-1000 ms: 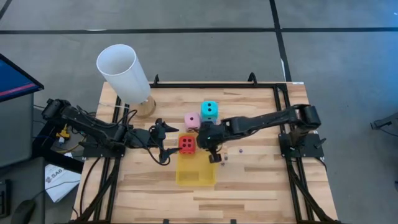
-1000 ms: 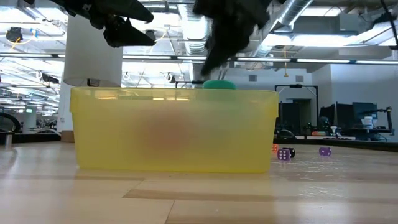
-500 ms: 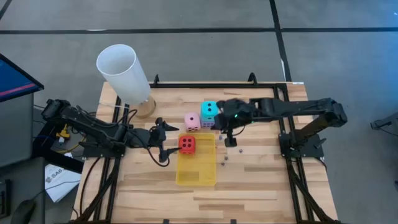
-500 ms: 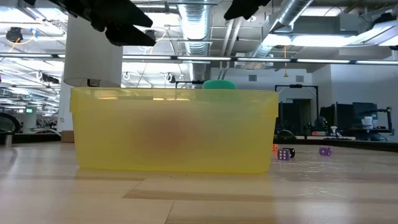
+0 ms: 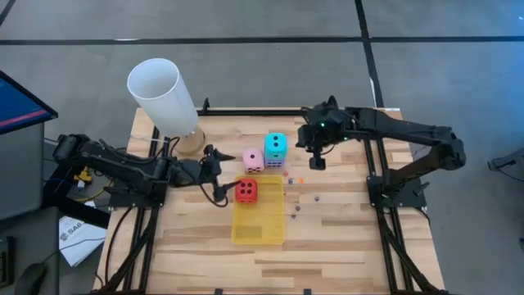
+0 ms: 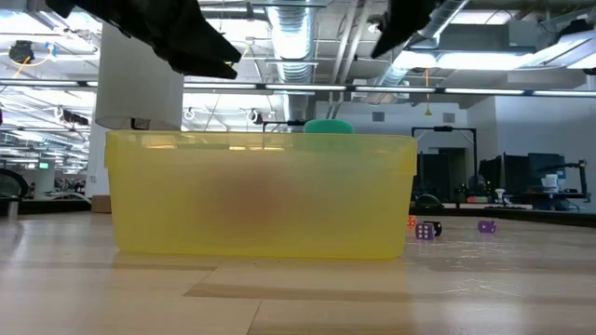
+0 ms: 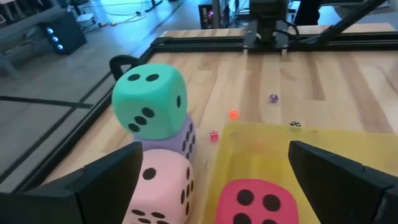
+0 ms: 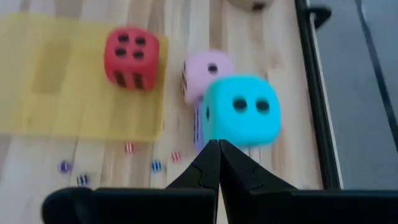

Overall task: Pick & Place Dice
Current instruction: Put the light blue die into the yellow bin

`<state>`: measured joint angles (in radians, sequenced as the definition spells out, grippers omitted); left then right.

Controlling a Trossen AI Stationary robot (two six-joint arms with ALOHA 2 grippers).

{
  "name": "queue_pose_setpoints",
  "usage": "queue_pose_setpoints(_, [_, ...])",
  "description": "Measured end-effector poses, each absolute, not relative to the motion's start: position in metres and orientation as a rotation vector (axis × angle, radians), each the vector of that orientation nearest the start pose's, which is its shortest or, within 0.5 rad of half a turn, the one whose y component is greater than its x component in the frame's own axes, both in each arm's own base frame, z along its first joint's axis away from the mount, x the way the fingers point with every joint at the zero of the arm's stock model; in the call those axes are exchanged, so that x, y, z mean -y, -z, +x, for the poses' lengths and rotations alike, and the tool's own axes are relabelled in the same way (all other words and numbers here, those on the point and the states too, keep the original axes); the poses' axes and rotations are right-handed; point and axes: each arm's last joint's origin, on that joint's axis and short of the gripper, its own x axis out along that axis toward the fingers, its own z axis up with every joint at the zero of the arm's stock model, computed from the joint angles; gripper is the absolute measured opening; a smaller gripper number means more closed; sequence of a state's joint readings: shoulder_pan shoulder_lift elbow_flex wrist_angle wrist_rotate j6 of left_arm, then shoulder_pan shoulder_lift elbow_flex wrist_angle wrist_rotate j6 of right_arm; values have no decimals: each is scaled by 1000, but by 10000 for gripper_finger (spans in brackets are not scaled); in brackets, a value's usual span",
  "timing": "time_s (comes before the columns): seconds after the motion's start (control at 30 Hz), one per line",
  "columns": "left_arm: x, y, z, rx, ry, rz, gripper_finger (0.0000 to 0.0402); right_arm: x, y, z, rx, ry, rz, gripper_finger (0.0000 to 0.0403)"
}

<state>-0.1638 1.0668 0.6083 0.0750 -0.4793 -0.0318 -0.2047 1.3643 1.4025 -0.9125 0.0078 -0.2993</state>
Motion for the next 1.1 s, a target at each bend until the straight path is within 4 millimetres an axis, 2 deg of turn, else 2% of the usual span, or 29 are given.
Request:
queue_pose_setpoints(0.17, [18,-245,225,-366,-341,92,392,64,-357,248,-976,101,-145,0])
queue_pose_setpoints(0.37, [2,-245,226,-392,-388,183,392,69,-364,236,-952,149,-102,0])
queue_pose_setpoints(0.63, [-42,-245,222,-412,-583,152,392,82,-373,239,-838,201,-134,0])
queue_pose_setpoints(0.73, [-52,-244,219,-408,-637,104,392,89,-372,244,-819,208,-166,0])
queue_pose_setpoints(0.93, [-56,-244,219,-391,-661,52,392,99,-368,247,-832,233,-152,0])
queue_pose_setpoints(1.1, [-56,-245,219,-390,-661,52,392,97,-363,243,-900,216,-134,0])
